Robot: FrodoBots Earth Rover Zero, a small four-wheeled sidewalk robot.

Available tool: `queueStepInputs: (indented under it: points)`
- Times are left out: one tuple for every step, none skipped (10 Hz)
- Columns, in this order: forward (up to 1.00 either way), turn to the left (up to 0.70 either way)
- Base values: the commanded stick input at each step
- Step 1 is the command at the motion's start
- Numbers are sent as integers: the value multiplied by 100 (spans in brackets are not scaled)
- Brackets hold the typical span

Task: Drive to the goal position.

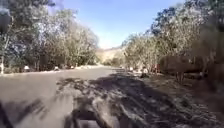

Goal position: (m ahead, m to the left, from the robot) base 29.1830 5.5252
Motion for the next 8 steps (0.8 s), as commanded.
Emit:
queueStepInputs:
  points:
    - [100,0]
    - [100,0]
    - [100,7]
    - [100,19]
    - [100,0]
    - [100,0]
    - [100,0]
    - [100,0]
